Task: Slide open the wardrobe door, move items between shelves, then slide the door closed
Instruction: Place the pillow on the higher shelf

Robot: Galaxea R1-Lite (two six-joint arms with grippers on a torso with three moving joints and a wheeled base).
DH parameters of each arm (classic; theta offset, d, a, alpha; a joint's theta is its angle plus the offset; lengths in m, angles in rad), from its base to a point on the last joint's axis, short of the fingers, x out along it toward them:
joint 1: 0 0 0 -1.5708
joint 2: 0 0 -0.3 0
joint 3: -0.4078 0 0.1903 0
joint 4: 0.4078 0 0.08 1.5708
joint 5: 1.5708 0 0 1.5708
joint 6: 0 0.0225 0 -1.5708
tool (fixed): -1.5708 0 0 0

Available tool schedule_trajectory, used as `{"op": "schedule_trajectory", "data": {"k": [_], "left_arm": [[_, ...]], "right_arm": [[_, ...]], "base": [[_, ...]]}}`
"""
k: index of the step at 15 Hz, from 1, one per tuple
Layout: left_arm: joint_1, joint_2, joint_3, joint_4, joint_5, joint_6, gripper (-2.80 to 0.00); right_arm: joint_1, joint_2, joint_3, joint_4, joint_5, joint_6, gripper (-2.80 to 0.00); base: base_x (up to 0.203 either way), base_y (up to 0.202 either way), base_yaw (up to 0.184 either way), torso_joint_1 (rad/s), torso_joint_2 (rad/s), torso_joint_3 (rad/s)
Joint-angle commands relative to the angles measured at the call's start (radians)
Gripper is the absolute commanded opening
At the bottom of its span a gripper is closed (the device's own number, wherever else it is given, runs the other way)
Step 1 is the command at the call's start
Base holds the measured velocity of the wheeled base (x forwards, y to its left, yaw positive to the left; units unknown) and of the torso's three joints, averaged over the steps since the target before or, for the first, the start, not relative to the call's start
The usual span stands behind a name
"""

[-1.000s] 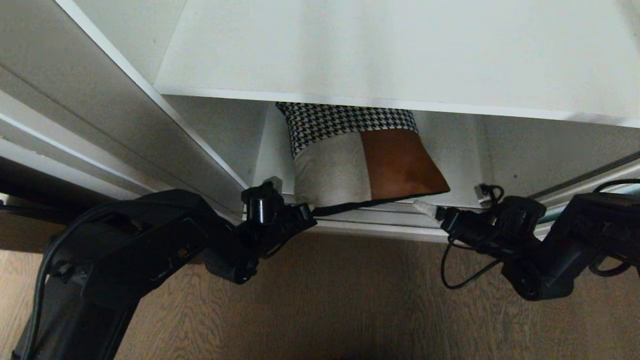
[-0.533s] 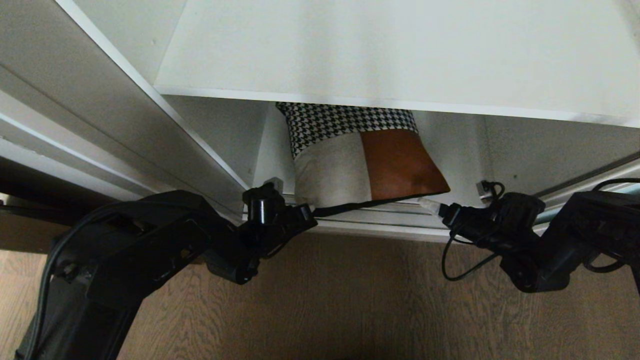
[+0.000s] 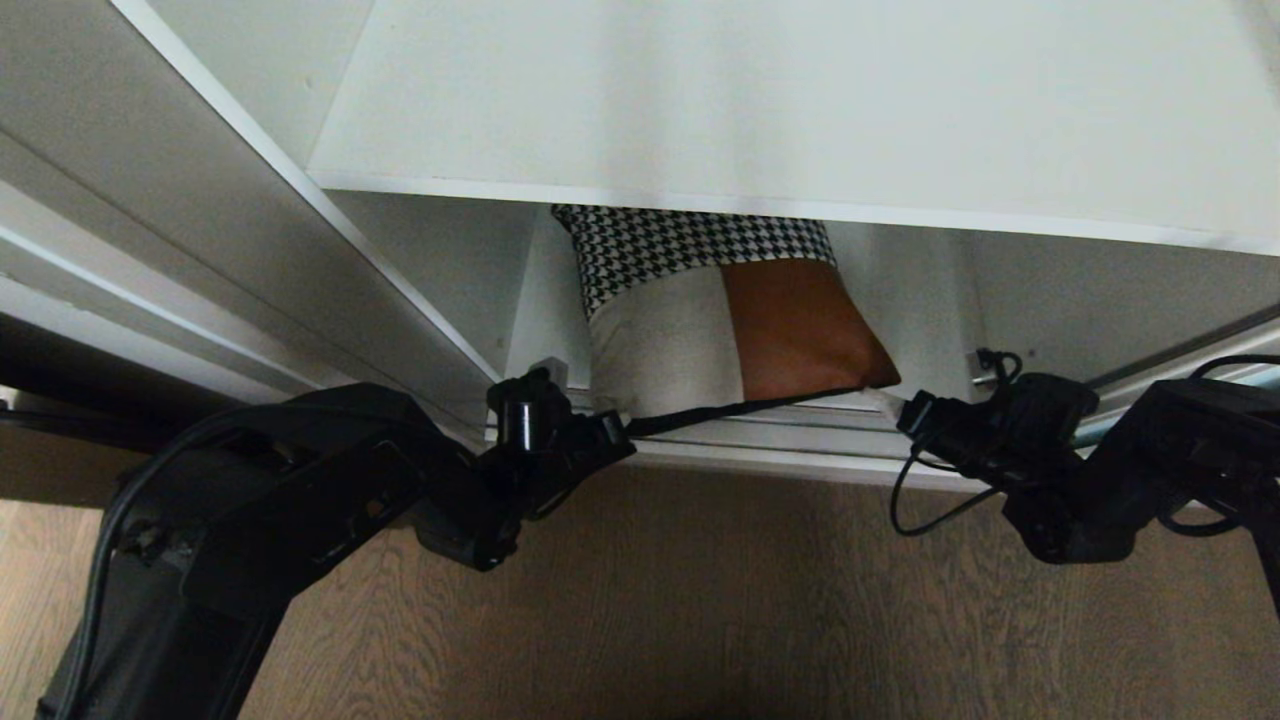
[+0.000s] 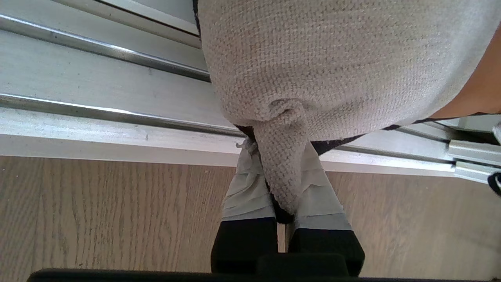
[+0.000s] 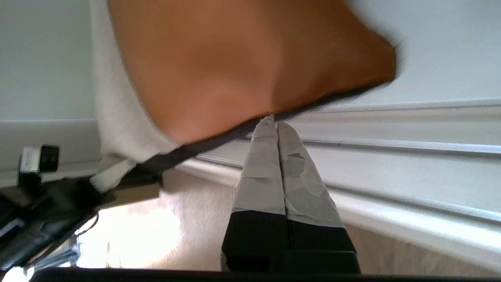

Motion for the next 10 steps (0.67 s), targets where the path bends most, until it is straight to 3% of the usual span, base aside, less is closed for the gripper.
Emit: {"op": "schedule_trajectory", "data": {"k": [1,4,7,8,10], "left_arm": [[0.000,0.002,0.001,-0.006,-0.001,-0.002,-2.80],[0.000,0.002,0.001,-0.006,-0.002,-0.002,-2.80],[0.000,0.002,-0.002,-0.005,-0.002,-0.002,-2.80],[0.001,0.002,-0.002,-0.003,-0.002,-0.002,-2.80],[0.001,0.010,-0.003,-0.006,-0.001,-0.003,-2.80]], "right_arm": [[0.000,0.036,-0.035,0.000,0.003,0.004,-2.80],[-0.007,0.027,-0.031,0.023,0.005,0.004,-2.80],[-0.014,-0.045,-0.015,0.162,0.023,0.006,-2.80],[-0.021,-0.065,-0.011,0.190,0.023,0.005,0.00],[-0.023,-0.073,-0.010,0.184,0.016,0.000,0.00]], "base": [[0.000,0.000,0.000,0.000,0.00,0.000],[0.000,0.000,0.000,0.000,0.00,0.000],[0.000,0.000,0.000,0.000,0.00,0.000],[0.000,0.000,0.000,0.000,0.00,0.000],[0.000,0.000,0.000,0.000,0.00,0.000]]}}
